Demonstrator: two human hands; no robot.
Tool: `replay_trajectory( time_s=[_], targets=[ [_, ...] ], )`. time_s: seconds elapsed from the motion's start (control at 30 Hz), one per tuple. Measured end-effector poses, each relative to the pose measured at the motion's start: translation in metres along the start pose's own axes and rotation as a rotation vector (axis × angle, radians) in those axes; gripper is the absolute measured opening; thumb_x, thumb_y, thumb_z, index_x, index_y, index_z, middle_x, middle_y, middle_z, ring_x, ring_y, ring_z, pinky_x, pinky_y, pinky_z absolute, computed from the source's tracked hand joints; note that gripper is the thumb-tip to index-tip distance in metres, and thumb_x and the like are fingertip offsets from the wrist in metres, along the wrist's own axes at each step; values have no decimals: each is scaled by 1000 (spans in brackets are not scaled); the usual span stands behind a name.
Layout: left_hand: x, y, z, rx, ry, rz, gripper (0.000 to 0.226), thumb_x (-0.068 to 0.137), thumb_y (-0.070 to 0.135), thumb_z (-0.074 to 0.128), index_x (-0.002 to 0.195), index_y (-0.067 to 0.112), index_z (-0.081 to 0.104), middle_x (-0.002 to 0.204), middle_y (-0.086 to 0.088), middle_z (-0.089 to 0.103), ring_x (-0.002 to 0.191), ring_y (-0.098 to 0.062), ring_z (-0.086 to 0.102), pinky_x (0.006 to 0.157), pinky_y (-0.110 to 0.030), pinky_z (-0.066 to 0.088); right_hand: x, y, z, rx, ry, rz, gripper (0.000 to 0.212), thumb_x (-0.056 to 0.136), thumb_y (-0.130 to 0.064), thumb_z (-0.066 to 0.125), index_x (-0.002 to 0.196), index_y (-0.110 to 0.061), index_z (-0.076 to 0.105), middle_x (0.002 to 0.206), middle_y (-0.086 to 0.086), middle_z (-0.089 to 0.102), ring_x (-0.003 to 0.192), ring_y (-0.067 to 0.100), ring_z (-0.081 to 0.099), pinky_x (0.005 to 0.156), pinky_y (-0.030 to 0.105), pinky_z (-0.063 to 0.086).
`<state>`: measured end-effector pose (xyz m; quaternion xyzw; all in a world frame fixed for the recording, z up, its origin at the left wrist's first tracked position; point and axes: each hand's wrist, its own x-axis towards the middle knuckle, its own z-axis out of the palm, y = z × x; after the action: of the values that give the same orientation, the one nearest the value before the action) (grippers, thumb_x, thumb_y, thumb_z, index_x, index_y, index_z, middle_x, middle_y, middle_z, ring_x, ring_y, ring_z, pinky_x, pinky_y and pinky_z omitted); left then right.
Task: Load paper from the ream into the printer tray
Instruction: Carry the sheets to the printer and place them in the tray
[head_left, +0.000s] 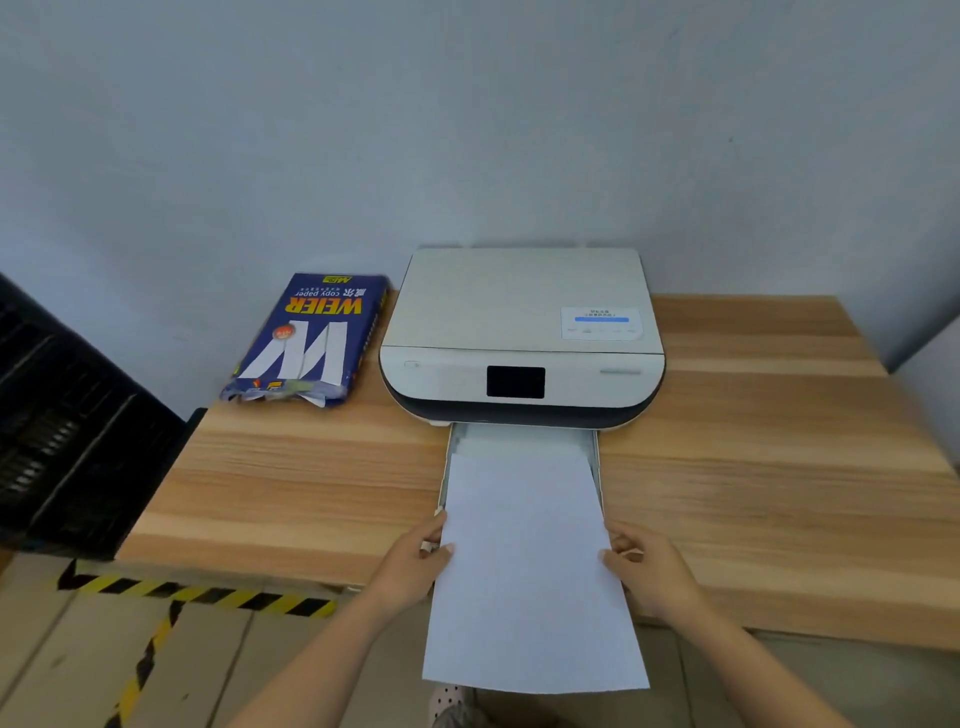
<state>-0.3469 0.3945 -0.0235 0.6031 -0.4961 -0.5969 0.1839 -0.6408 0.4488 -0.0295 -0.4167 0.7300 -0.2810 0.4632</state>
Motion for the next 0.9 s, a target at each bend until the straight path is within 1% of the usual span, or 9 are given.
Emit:
replay_trajectory(
  time_s=[0.07,0.13,0.2,0.27,0.37,0.5,0.63,0.8,0.9],
  targets=[
    [6,1,-4,13,-28,4,41,95,11,52,135,20,48,115,3,62,105,-19,63,90,-32,54,0,-1,1,-16,6,26,42,86,-12,65,128,-13,59,91,5,67,87,19,65,84,35,55],
    [9,8,-8,31,-64,26,32,96,7,49,115,32,56,98,11,66,88,-10,65,74,-20,53,-1,-4,4,-6,15,68,43,86,-13,65,128,-15,58,96,5,68,93,20,65,91,42,54],
    [15,10,-14,49,-103,44,34,96,5,48,108,34,60,89,17,70,81,-5,68,72,-19,52,0,-8,8,13,37,94,43,86,-10,65,128,-12,58,96,6,67,94,22,64,91,41,54],
    [22,9,-21,62,-132,61,33,96,5,48,111,30,62,88,15,72,79,-4,69,71,-20,53,-1,-14,13,15,66,105,42,86,-7,63,127,-11,58,93,6,65,90,22,64,84,37,56],
    [35,7,-28,67,-182,63,29,96,5,46,111,24,63,87,6,68,66,-2,64,56,-16,47,-1,-22,17,26,105,126,41,87,-4,60,128,-10,57,85,4,61,77,17,61,65,24,51],
    [52,4,-31,26,-237,5,32,97,11,48,127,21,55,102,0,67,70,-7,65,53,-20,50,2,-28,22,-7,155,159,43,88,-5,60,130,-10,54,85,5,60,71,16,58,59,20,48],
    [67,0,-30,27,-252,-33,30,98,9,44,125,15,54,85,0,61,51,-1,57,44,-16,45,6,-36,27,-50,197,189,39,87,-2,59,125,-10,57,82,3,56,66,11,53,51,14,43],
    [75,4,-31,12,-233,-36,40,96,14,49,135,21,47,103,-2,63,70,-9,62,53,-18,49,15,-40,30,-93,223,202,38,86,-4,60,123,-11,60,83,2,56,68,12,52,55,19,41],
    [77,5,-30,27,-206,-36,44,95,15,51,138,21,44,118,-5,61,83,-12,63,64,-27,57,20,-40,27,-105,205,203,38,86,-4,60,124,-10,59,80,2,55,66,13,52,55,20,41]
  ],
)
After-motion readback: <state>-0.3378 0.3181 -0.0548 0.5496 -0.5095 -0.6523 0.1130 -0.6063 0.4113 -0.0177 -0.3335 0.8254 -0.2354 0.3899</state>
